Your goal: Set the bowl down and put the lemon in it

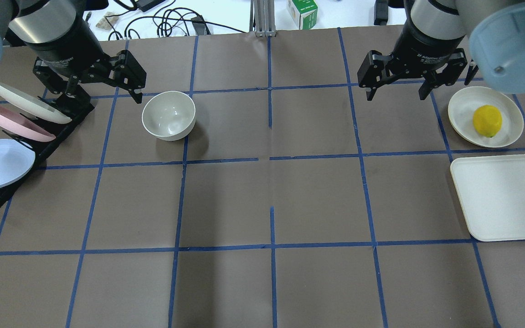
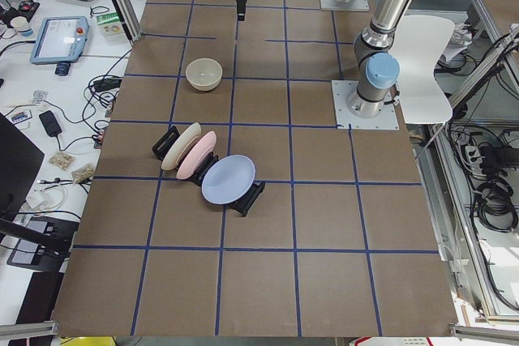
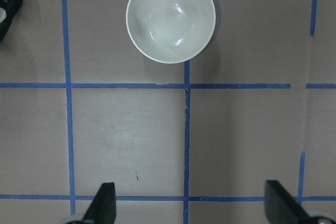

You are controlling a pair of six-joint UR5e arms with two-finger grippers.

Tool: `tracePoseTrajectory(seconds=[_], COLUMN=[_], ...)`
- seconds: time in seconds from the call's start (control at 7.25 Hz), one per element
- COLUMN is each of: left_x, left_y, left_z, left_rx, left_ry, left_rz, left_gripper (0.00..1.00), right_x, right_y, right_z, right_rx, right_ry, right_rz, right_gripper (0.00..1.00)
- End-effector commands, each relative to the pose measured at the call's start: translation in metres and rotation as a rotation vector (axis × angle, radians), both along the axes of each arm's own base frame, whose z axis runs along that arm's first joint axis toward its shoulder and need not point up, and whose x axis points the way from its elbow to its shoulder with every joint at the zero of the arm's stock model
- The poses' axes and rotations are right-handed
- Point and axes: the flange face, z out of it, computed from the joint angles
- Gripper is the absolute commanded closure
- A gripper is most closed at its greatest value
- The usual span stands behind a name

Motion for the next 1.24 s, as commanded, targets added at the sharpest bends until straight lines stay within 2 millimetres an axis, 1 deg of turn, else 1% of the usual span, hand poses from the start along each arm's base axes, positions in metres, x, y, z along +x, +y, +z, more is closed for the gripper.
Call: tracePoseTrajectory(seconds=[0.0,0.14,0.28,0.41,0.55,0.69,0.83,0.97,1.1], left_x=[0.001,0.001,0.001,0.001,0.002,0.007,0.016,0.036,0.058], left_y=[0.005,0.002,0.003,0.005,0.014,0.006,-0.023,-0.07,-0.108], left_z=[0.004,0.001,0.002,0.002,-0.003,-0.028,-0.071,-0.118,-0.153], left_rx=[-0.005,0.0,-0.003,0.001,0.027,0.064,0.083,0.056,0.037], left_ry=[-0.011,-0.011,-0.012,-0.012,-0.01,-0.005,-0.002,0.006,0.021], left_rz=[0.003,0.003,0.003,0.003,0.003,-0.008,-0.026,-0.017,-0.019], left_gripper=[0.0,0.0,0.0,0.0,0.0,0.0,0.0,0.0,0.0], right_x=[0.0,0.0,0.0,0.0,-0.006,-0.014,-0.04,-0.085,-0.141], right_y=[0.0,0.001,0.001,0.0,-0.003,-0.009,-0.019,-0.027,-0.039], right_z=[0.0,0.0,0.0,-0.001,-0.002,-0.006,-0.009,-0.008,-0.021], right_rx=[0.0,-0.001,0.0,0.002,0.002,0.004,0.006,0.006,0.029], right_ry=[-0.001,-0.001,-0.003,-0.001,0.012,0.02,0.024,0.026,0.026], right_rz=[0.0,0.0,0.0,0.001,0.002,0.112,0.12,0.065,0.086], right_gripper=[0.0,0.0,0.0,0.0,0.0,0.0,0.0,0.0,0.0])
